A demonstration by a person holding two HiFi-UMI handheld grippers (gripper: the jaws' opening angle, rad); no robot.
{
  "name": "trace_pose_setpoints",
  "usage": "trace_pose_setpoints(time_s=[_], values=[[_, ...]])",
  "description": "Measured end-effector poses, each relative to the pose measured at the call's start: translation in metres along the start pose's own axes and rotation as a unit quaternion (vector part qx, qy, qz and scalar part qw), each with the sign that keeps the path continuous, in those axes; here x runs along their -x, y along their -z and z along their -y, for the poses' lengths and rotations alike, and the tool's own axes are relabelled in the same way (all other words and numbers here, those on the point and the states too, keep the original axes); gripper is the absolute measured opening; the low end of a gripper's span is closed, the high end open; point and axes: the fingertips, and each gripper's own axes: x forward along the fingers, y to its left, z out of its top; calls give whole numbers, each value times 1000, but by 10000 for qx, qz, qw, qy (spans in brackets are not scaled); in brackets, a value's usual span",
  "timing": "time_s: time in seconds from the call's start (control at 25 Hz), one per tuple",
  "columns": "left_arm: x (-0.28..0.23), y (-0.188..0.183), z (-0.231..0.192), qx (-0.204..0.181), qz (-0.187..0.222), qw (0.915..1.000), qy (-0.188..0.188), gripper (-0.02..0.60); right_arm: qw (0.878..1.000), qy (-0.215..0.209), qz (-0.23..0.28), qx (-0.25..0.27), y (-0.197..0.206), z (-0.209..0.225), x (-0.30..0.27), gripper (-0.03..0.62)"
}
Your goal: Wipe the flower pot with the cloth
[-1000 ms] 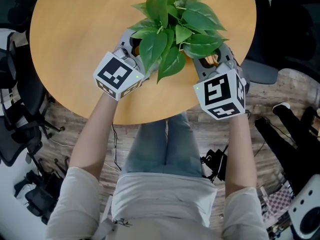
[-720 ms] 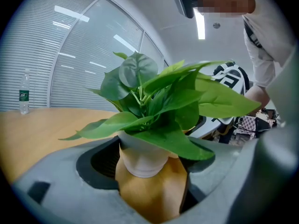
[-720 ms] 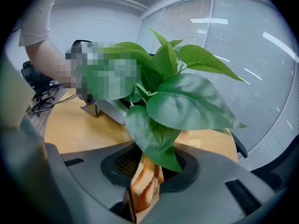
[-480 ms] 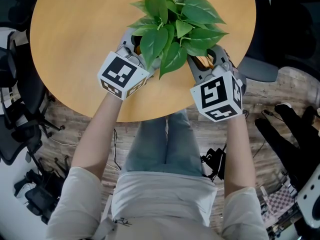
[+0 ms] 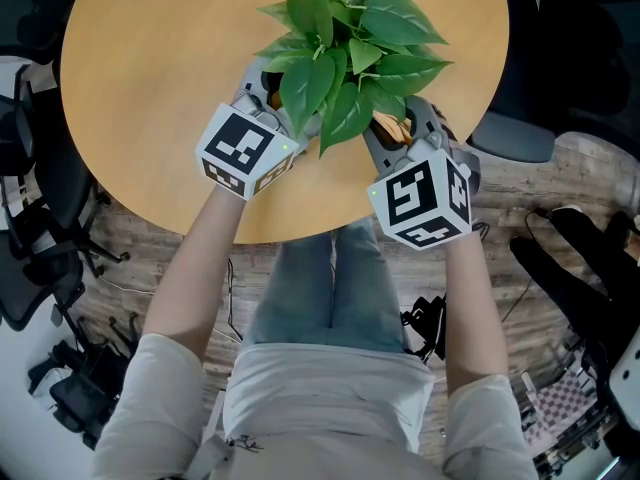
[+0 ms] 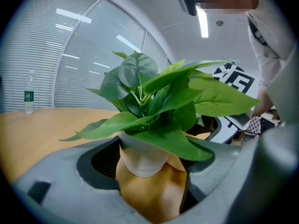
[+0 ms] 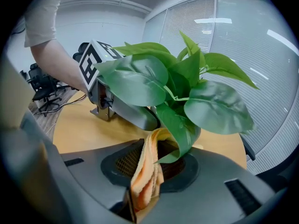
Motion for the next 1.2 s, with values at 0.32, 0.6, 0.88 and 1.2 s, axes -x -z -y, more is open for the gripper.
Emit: trace_pose_setpoints(time_s=[0.32,0.6,0.88,1.2], values=[[0,1,-1,-38,14,10000,-13,390,9997,-104,53,-196,1,-6,-4,92],[1,1,-3,-95,7,9999,-88,390,9936,-78,257,-1095,15,1,9,92],[28,1,1,108,-74,9996,-231,390,9800,-79,559,-1908,19,0,38,92],[68,3,24,606,-246,9973,-336,386,9766,-114,498,-2089,18,-5,78,92]])
